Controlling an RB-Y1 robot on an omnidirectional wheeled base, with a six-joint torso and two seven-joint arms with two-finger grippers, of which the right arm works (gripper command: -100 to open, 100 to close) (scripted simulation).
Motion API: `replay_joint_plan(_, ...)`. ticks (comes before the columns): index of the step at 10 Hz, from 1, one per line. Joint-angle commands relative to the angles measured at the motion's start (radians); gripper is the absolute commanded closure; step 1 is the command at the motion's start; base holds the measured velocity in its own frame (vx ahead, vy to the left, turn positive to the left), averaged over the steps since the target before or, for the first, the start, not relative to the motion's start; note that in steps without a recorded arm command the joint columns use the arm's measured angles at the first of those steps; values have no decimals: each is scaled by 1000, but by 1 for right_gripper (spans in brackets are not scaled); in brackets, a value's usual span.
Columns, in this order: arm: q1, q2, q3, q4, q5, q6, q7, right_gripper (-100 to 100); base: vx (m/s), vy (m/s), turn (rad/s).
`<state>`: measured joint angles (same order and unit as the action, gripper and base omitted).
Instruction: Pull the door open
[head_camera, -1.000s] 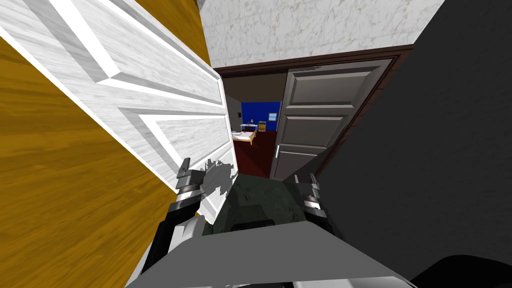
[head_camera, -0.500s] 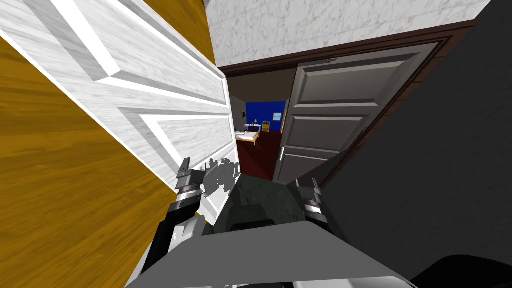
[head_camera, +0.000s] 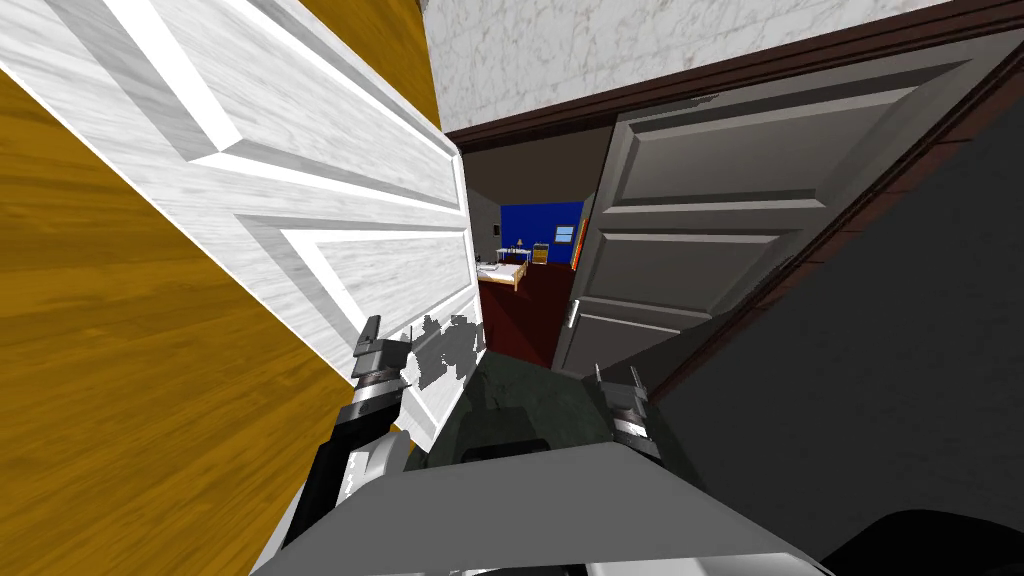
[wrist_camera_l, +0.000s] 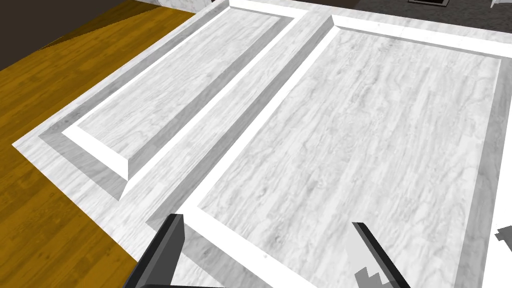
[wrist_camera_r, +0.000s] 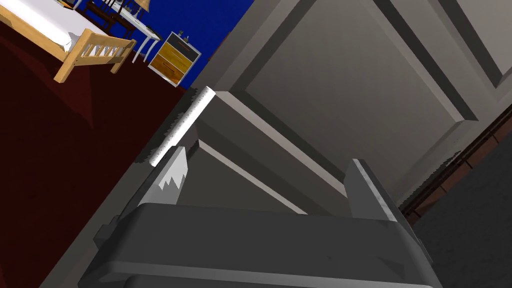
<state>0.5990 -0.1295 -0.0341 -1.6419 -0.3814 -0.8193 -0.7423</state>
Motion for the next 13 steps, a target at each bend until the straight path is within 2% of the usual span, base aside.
replay_joint_plan(1,4,-2,2,24,-21,-12,-34,-100,99,-36,123)
replay_joint_plan(13,22,-15,12,208,-164,-98,-260,-100,92,-42,127)
